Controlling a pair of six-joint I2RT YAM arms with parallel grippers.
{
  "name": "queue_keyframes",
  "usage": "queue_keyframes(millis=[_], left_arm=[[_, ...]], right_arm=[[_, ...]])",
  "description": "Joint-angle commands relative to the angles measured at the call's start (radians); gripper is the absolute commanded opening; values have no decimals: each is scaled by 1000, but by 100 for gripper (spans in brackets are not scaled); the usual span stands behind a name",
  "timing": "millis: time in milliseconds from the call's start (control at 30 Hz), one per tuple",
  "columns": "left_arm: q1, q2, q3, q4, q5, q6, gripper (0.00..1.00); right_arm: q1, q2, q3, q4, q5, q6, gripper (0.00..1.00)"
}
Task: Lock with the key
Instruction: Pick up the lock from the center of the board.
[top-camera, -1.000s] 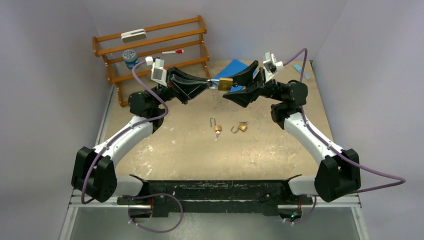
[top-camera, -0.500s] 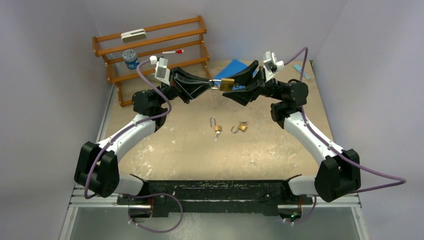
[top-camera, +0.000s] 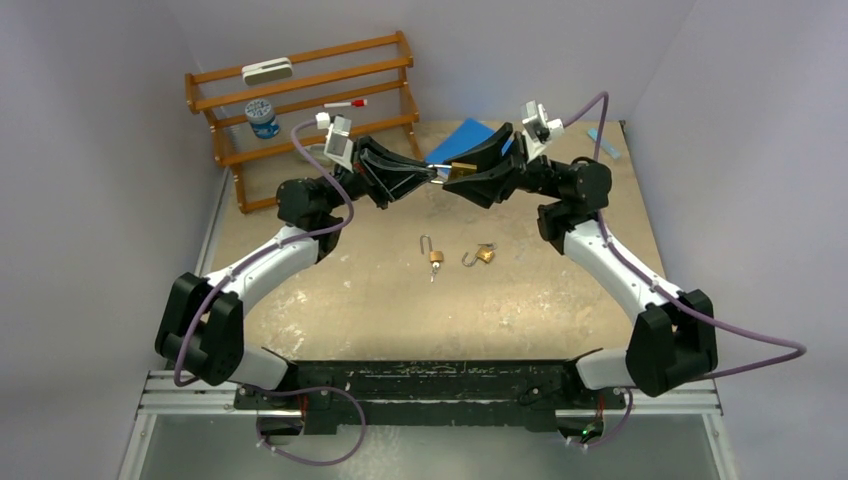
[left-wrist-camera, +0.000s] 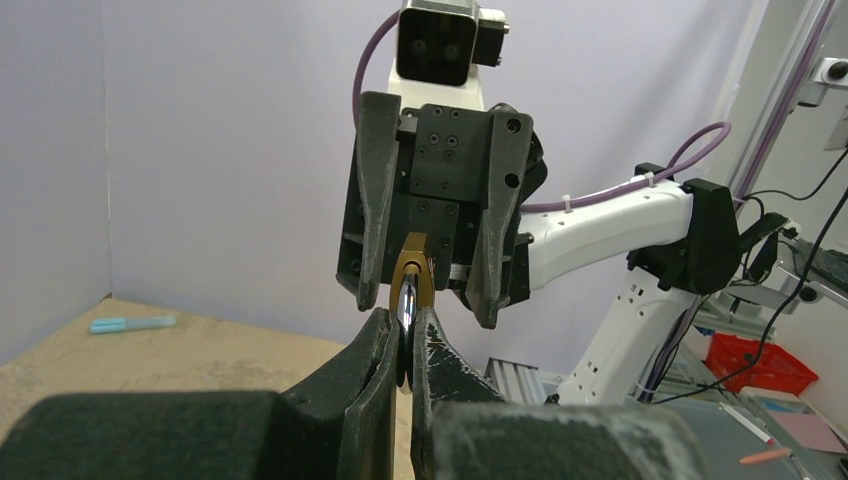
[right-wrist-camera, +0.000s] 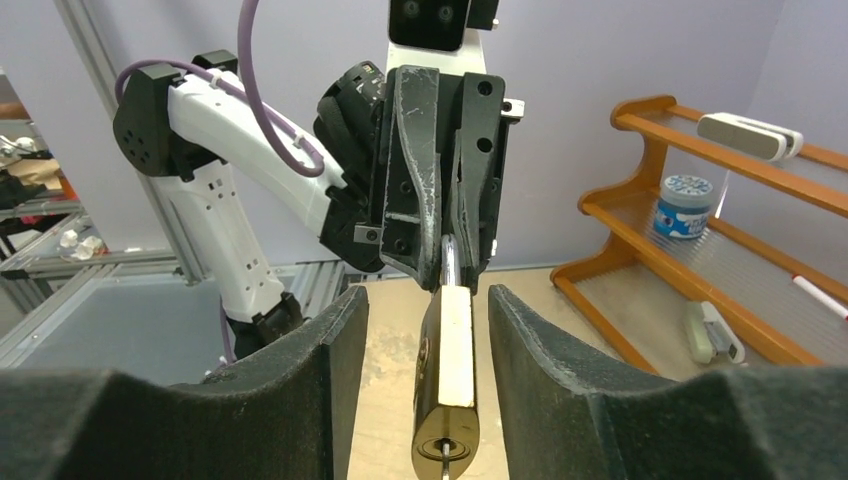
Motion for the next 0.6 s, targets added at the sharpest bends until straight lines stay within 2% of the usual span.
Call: queue_keyframes(millis=[0,167,300,400,500,567], left_arm=[[-6,-10,37,80,-36,-7,0],[-8,-1,48,90,-36,-22,0],[-11,-3,46,80,-35,-18,0],[-14,-3,45,69,-36,-12,0],[-17,-4,43,69,-38,-11,0],[-18,-6,41,70,-42,-10,0]], right_arm=[[5,5,40,87,-16,45,48],[5,7,30,105,-18,64,45],[5,4,29,113,-20,71,37],[5,3,26,113,-19,74,22],[5,5,26,110,-22,84,2],[5,1,24,102,-24,83,0]])
